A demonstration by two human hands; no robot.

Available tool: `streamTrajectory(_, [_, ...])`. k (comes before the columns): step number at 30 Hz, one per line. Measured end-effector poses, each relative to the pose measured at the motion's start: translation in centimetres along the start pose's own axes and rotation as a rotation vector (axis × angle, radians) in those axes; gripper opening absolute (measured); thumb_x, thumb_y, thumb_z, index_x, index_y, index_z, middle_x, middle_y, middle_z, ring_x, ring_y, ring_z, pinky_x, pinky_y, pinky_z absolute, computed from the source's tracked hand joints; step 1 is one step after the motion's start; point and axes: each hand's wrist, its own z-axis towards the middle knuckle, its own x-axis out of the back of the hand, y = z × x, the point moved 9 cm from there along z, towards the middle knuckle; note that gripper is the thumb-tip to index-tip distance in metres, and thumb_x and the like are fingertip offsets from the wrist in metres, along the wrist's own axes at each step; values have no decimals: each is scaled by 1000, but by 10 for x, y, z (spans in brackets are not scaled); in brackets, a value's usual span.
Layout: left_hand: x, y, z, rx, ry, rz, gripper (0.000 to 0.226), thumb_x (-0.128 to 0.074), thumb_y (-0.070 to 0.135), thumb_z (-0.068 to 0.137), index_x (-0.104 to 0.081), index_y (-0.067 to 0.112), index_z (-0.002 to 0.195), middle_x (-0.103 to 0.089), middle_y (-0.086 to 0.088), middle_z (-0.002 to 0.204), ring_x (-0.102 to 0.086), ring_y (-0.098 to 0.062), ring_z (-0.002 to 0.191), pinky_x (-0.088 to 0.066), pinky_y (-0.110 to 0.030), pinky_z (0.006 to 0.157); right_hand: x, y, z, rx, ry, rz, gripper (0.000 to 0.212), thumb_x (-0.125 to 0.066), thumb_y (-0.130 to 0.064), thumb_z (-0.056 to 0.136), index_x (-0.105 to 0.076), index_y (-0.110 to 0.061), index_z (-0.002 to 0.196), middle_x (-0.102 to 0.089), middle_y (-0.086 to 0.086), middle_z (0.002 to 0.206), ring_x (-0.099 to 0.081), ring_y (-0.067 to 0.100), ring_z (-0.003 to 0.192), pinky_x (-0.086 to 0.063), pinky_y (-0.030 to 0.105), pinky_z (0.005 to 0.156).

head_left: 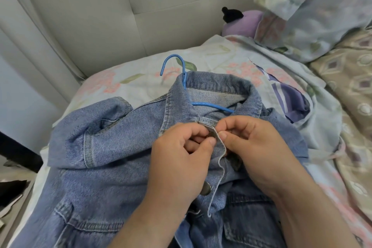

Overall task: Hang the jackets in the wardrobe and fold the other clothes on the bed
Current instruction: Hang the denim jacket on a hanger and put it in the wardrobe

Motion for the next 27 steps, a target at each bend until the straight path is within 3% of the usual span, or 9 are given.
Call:
streamTrajectory(4, [3, -2, 1, -6, -4, -48, 33, -76, 1, 77, -72, 31, 65, -67, 4, 61, -56, -5, 48, -47, -14, 48, -4, 0, 1, -4, -31, 49, 34, -60, 7, 90, -72, -19, 72, -62, 1, 61, -54, 8, 54, -47, 16, 54])
streamTrajectory(7, [2, -7, 1, 25, -14, -50, 25, -76, 5, 79, -72, 27, 69, -64, -5, 57, -59, -16, 46, -51, -26, 43, -4, 0, 0, 0, -20, 66, 31, -59, 9, 90, -68, -15, 73, -61, 0, 59, -52, 8, 52, -45, 15, 52])
streamTrajectory(10, [-1, -6, 0, 25, -37, -53, 23, -76, 5, 78, -70, 25, 68, -62, -7, 60, -58, -9, 44, -44, -16, 38, -3, 0, 0, 7, -3, 72, 27, -60, 10, 89, -66, -12, 75, -59, -2, 58, -51, 6, 50, -43, 14, 50])
streamTrajectory(15, [-2, 5, 0, -69, 35, 43, 23, -78, 6, 74, -72, 28, 71, -68, 4, 67, -63, -7, 56, -49, -13, 55, -2, 3, 1, 15, 13, 86, 29, -62, 6, 90, -69, -17, 72, -61, -5, 60, -51, 4, 53, -44, 13, 52])
streamTrajectory(19, [-1, 13, -2, -130, 98, 85, 29, -78, 0, 71, -71, 27, 69, -63, 6, 68, -61, -6, 62, -43, -6, 57, -9, 9, 2, -43, -68, 300, 10, -66, -15, 79, -71, -17, 71, -59, 3, 66, -52, 15, 63, -46, 24, 60])
streamTrajectory(21, [0, 15, -2, -159, 120, 121, 28, -79, -2, 70, -71, 25, 69, -61, 6, 67, -60, -8, 63, -43, -6, 58, -12, 7, 1, -26, -110, 361, 22, -73, -32, 73, -67, -11, 73, -58, 1, 65, -55, 11, 60, -47, 21, 56])
streamTrajectory(22, [1, 16, -3, -171, 138, 140, 26, -79, -1, 70, -72, 24, 69, -61, 7, 67, -60, -9, 63, -42, -6, 58, -14, 6, 1, -4, -113, 328, 28, -76, -38, 71, -65, -12, 73, -58, -2, 63, -57, 7, 58, -47, 18, 55])
streamTrajectory(24, [1, 17, -4, -182, 161, 157, 23, -79, 0, 70, -73, 23, 68, -60, 9, 66, -58, -9, 62, -41, -7, 57, -12, 7, 1, 20, -63, 222, 19, -77, -36, 72, -67, -20, 70, -61, -4, 60, -57, 4, 54, -45, 15, 53])
streamTrajectory(27, [2, 17, -6, -200, 178, 164, 21, -80, 0, 70, -74, 21, 70, -61, 10, 68, -59, -7, 62, -44, -9, 58, -5, 12, 3, -3, 34, 135, 10, -69, -29, 76, -69, -24, 68, -58, -3, 58, -50, 10, 55, -41, 25, 55])
